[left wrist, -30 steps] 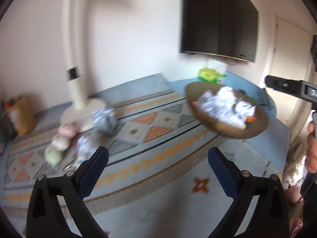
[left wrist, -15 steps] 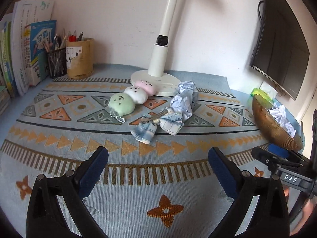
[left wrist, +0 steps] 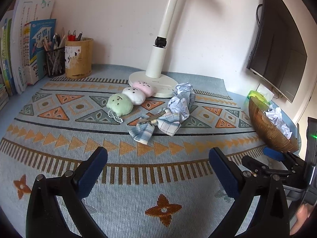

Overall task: Organize objects
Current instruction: 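Move both open tools back toward the items by the lamp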

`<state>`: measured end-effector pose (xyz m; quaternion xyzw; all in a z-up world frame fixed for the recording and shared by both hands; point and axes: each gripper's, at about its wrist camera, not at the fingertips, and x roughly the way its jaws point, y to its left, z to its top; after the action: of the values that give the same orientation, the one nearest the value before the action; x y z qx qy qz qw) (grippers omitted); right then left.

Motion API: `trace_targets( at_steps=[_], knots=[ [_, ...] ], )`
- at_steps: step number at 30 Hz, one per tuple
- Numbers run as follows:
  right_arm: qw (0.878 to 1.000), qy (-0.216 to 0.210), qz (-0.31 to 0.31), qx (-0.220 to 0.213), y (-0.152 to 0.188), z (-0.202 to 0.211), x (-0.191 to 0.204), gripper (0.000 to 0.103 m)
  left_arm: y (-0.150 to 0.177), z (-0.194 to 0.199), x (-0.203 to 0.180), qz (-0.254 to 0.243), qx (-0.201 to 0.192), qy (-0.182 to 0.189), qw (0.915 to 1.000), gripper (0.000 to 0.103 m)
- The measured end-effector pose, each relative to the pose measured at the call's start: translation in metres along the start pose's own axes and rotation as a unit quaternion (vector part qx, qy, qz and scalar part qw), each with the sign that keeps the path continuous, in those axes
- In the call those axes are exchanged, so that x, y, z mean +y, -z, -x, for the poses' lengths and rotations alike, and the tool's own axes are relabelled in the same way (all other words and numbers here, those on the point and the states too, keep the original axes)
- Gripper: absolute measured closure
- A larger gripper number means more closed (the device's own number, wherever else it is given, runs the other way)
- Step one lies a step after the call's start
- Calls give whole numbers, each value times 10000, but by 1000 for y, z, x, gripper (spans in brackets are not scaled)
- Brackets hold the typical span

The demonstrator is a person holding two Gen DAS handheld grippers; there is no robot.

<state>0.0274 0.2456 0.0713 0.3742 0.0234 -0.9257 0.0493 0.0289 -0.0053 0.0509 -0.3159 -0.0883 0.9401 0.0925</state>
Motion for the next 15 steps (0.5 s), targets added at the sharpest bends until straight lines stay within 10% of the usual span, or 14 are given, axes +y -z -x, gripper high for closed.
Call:
trace_targets(
  at_steps=[15],
  knots=[
    [9999, 38, 98, -74, -1, 0, 4, 8, -1, 1, 5, 167, -35, 62, 9998, 1]
  ],
)
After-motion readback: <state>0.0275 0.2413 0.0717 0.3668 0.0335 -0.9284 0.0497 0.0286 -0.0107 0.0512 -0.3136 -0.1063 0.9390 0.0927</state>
